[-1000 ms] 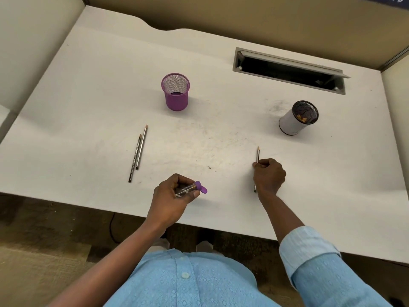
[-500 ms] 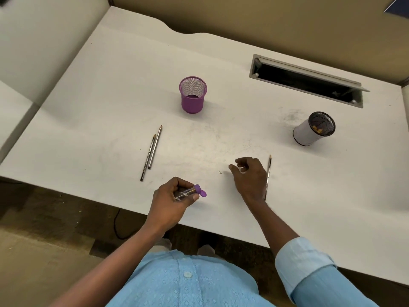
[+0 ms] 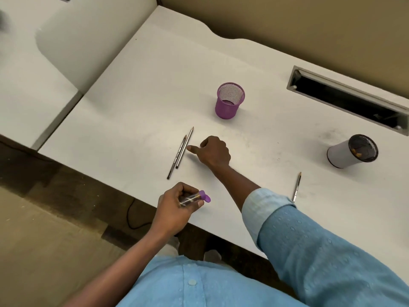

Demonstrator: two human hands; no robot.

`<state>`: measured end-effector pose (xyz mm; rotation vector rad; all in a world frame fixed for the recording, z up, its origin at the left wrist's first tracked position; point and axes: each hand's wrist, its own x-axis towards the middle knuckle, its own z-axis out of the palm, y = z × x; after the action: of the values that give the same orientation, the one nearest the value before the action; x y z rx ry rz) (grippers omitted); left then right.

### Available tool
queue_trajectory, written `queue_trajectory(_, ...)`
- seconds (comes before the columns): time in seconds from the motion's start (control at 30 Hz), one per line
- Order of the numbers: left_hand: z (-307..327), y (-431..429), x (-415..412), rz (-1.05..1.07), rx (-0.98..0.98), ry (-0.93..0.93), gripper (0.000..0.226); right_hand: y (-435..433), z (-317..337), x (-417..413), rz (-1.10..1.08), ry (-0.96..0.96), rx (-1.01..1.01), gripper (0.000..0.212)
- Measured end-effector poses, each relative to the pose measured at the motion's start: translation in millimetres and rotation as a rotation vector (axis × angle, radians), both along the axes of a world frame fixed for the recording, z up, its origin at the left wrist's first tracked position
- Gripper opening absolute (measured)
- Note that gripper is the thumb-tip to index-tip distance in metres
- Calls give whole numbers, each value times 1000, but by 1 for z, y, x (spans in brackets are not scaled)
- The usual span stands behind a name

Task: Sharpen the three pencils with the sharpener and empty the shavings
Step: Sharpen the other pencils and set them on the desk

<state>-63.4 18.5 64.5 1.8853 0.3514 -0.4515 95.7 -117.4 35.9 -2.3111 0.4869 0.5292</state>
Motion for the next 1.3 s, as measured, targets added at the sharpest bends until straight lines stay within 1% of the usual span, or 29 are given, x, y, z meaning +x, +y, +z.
queue_trajectory(0.13, 0, 0, -1, 2, -3, -4, 26, 14, -6, 10, -23, -3, -61, 70)
queue_trajectory(0.3, -2, 1, -4, -35, 4, -3, 26, 21, -10, 11, -47, -13, -110, 76)
queue_trajectory(0.5, -6, 3, -5, -47, 13, 12, 27, 19, -7, 10, -74, 31, -72, 57)
queue_trajectory(0.8, -7, -3, -7, -89, 18, 3, 26, -4, -5, -7, -106, 44, -120, 26)
queue_trajectory(0.97, -7, -8, -11, -117, 18, -1, 25, -21, -5, -23, -117, 29, -164, 22)
queue_trajectory(1.1, -5, -13, -9, -143, 14, -5, 25, -41, 1, -36, -99, -8, -51, 9)
queue_trajectory(1.23, -3, -19, -3, -184, 22, -13, 27, -63, 9, -52, -26, -45, 67, 8)
queue_trajectory(1.3, -3, -23, -1, -201, 15, -17, 28, -76, 15, -62, -1, -64, 160, 6)
